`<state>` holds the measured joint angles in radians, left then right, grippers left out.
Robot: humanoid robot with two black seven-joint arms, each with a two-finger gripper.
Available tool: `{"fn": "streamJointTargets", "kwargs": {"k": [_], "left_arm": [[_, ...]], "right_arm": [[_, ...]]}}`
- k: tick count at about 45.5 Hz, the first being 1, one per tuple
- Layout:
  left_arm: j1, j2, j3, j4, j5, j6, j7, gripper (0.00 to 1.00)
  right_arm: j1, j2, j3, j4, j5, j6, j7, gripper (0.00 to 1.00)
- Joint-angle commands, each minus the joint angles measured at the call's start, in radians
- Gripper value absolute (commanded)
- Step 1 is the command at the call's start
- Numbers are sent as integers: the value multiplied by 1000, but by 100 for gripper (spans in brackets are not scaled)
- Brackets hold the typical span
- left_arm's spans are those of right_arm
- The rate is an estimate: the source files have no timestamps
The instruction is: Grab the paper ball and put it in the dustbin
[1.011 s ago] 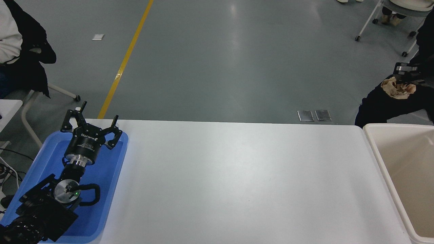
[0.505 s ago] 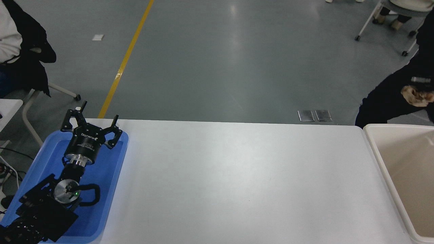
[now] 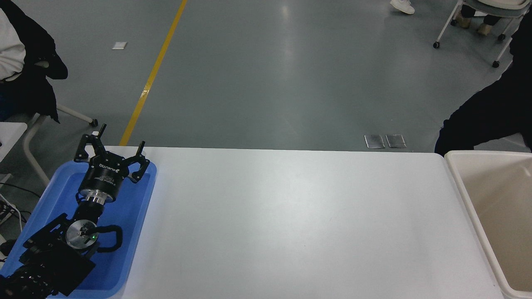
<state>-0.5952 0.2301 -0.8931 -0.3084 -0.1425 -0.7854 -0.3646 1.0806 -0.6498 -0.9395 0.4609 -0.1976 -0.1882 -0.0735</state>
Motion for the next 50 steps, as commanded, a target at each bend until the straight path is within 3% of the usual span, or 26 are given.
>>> {"fn": "streamJointTargets", "kwargs": {"k": [1,11,29,33,37,38,50], "left_arm": [[0,0,0,0,0,0,0,100],[0,0,0,0,0,0,0,100],[0,0,-1,0,0,0,0,100],[0,0,0,0,0,0,0,100],[0,0,0,-1,0,0,0,100],[0,0,0,0,0,0,0,100],[0,0,0,0,0,0,0,100]], "right_arm": [[-249,93,152,-194,21,-73,1,0],[-347,164,234,-292,23,-73,1,0],[-357,187,258,-298,23,-73,1,0],[-357,187,258,-298,21,-73,1,57],[-357,187,258,-297,21,-73,3,96],[-357,187,258,-297,21,-71,3,100],[-340,197,278,-274,23,-57,3,100]]}}
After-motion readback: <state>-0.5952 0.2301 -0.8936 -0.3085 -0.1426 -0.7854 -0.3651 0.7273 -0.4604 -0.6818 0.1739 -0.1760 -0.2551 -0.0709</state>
